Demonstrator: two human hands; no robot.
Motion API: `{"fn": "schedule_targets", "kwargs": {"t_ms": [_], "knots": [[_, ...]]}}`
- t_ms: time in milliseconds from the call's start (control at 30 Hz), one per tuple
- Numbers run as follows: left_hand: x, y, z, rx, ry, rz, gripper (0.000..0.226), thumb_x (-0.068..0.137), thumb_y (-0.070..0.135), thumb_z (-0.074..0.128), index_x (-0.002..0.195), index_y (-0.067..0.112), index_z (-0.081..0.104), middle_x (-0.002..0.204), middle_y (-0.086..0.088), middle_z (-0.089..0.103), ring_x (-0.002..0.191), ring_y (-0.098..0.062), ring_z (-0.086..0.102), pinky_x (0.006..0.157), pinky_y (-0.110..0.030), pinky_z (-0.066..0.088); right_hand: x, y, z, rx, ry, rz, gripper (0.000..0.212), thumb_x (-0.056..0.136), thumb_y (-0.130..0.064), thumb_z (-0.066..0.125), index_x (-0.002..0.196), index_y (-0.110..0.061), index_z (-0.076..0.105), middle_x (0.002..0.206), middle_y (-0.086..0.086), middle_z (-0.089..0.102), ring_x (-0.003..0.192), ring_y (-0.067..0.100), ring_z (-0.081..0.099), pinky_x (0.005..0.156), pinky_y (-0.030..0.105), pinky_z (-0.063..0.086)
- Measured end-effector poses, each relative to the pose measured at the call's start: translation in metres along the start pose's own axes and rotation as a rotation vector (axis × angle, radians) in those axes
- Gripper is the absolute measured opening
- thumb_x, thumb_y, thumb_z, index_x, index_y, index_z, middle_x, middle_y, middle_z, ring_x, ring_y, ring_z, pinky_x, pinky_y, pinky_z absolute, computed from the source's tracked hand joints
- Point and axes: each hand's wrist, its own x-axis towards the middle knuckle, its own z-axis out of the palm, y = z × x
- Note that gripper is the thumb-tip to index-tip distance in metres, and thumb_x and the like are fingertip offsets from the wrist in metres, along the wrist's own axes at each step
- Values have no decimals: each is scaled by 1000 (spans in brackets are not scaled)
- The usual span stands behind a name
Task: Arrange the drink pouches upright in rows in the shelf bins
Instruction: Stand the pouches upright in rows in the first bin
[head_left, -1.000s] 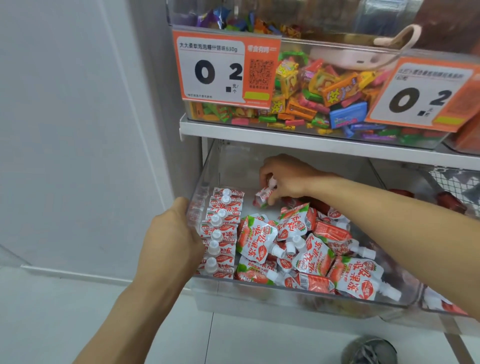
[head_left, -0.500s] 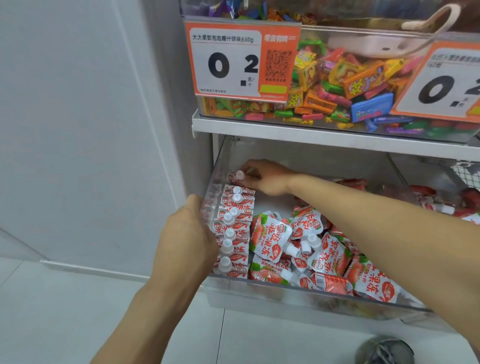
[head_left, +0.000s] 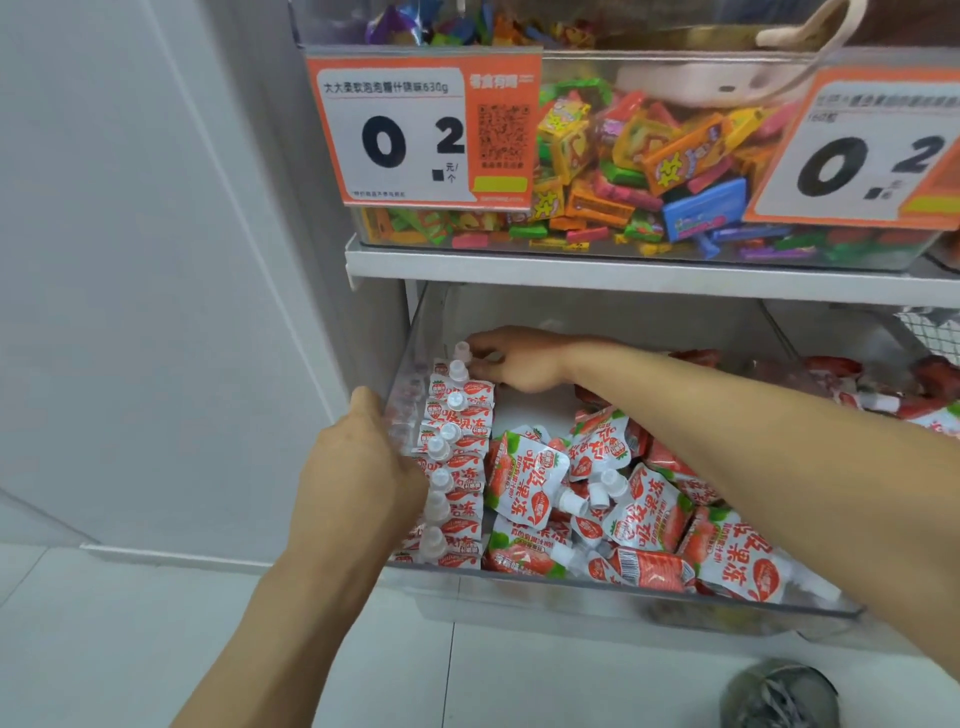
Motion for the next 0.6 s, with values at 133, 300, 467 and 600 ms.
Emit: {"fn": "schedule_targets", "kwargs": {"t_ms": [133, 300, 467, 600], "knots": [[4, 0, 0, -27, 40, 14, 32, 85, 22, 62, 113, 12, 51, 109, -9, 63, 87, -29, 59, 69, -28, 38, -13, 4, -10, -6, 8, 33, 50, 100, -34, 54, 147, -21, 43, 150, 1, 47, 133, 23, 47, 109, 30, 36], [6, 31, 3, -165, 357, 321, 31, 81, 12, 63, 110, 12, 52, 108, -1, 43, 80, -16, 49, 72, -17, 32, -54, 7, -18, -150, 360, 50, 30, 92, -28, 65, 120, -17, 65, 121, 5, 61, 110, 22, 59, 86, 22, 42], [36, 43, 33, -22, 36, 440, 29, 82, 11, 59, 111, 11, 57, 107, -6, 52, 101, -26, 52, 85, -32, 43, -111, -25, 2, -185, 3, -10, 66, 76, -72, 64, 110, -16, 64, 85, -5, 69, 76, 13, 64, 67, 29, 51], [52, 47, 44, 20, -147, 456, 46, 86, 7, 55, 132, 13, 48, 132, -11, 48, 119, -31, 49, 102, -36, 40, -124, -25, 23, -466, 58, -30, 67, 71, -65, 74, 116, -17, 59, 101, -1, 61, 102, 21, 52, 76, 34, 37]]}}
